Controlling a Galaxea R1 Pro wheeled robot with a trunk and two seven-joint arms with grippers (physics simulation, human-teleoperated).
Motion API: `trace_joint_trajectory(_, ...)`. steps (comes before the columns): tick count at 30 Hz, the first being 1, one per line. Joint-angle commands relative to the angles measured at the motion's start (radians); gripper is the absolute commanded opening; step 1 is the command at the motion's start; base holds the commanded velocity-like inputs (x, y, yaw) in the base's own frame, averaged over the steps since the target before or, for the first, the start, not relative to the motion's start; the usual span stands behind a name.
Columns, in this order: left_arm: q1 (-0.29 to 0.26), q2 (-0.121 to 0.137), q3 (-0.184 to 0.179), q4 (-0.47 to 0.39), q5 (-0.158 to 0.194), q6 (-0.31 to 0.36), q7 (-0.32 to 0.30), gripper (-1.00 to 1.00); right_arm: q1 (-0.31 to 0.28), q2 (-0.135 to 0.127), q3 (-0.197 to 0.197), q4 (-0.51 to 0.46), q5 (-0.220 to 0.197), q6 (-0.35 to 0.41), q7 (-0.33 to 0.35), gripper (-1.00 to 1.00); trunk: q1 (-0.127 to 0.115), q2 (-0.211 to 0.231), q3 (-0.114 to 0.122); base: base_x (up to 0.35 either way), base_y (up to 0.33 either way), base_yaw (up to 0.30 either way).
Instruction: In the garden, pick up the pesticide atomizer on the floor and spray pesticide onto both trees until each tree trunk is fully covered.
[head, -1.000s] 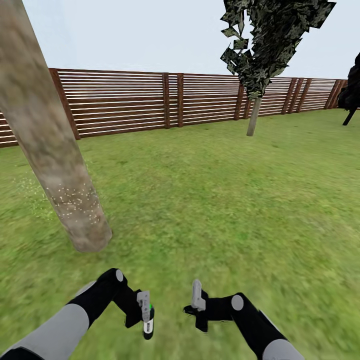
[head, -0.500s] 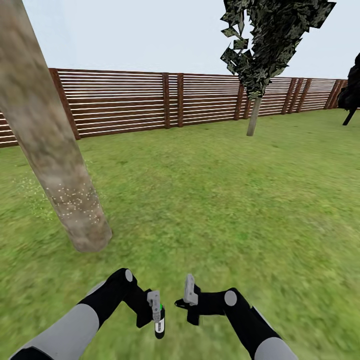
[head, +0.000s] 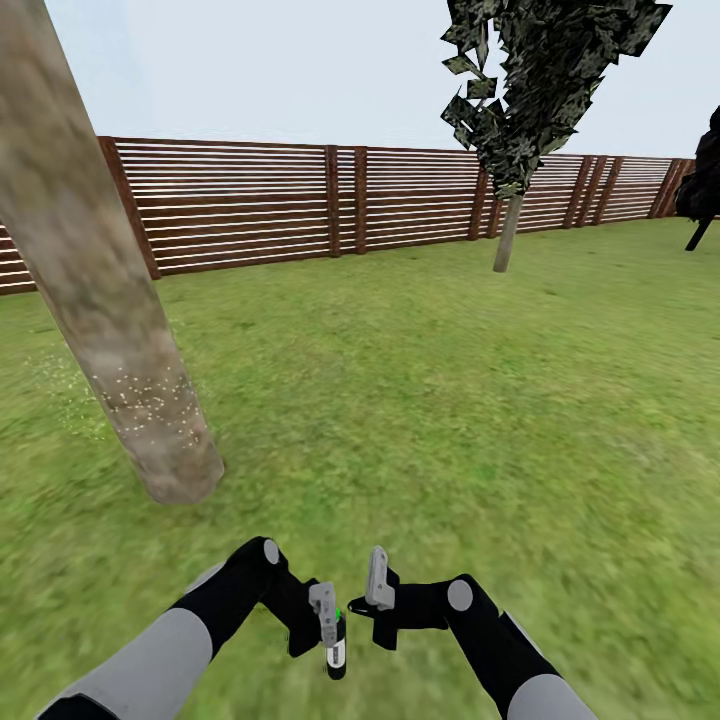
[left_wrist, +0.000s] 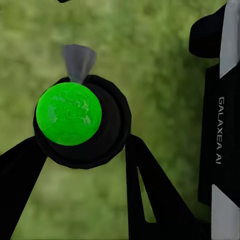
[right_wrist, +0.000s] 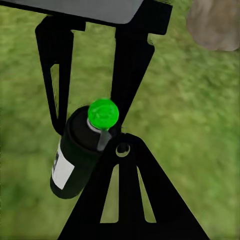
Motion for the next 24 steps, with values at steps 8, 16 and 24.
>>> trace_joint_trajectory(8, 0.000, -0.008, 0.000, -0.005, 0.004, 0.011, -0.004, -1.00, -0.001, 0.000, -0.001, -0.001, 0.009, -0.005, 0.001, -1.00, 0.000, 0.000, -0.001, 0.000, 0.000, 0.000)
trace_joint_trajectory(16, -0.001, -0.010, 0.001, -0.012, 0.007, 0.009, -0.004, -1.00, 0.000, 0.000, -0.001, -0.001, 0.009, -0.005, 0.001, -1.00, 0.000, 0.000, -0.001, 0.000, 0.000, 0.000)
trace_joint_trajectory(24, -0.001, -0.026, 0.001, -0.014, 0.007, 0.009, -0.004, -1.00, -0.001, 0.000, -0.001, -0.001, 0.009, -0.005, 0.001, -1.00, 0.000, 0.000, -0.001, 0.000, 0.000, 0.000)
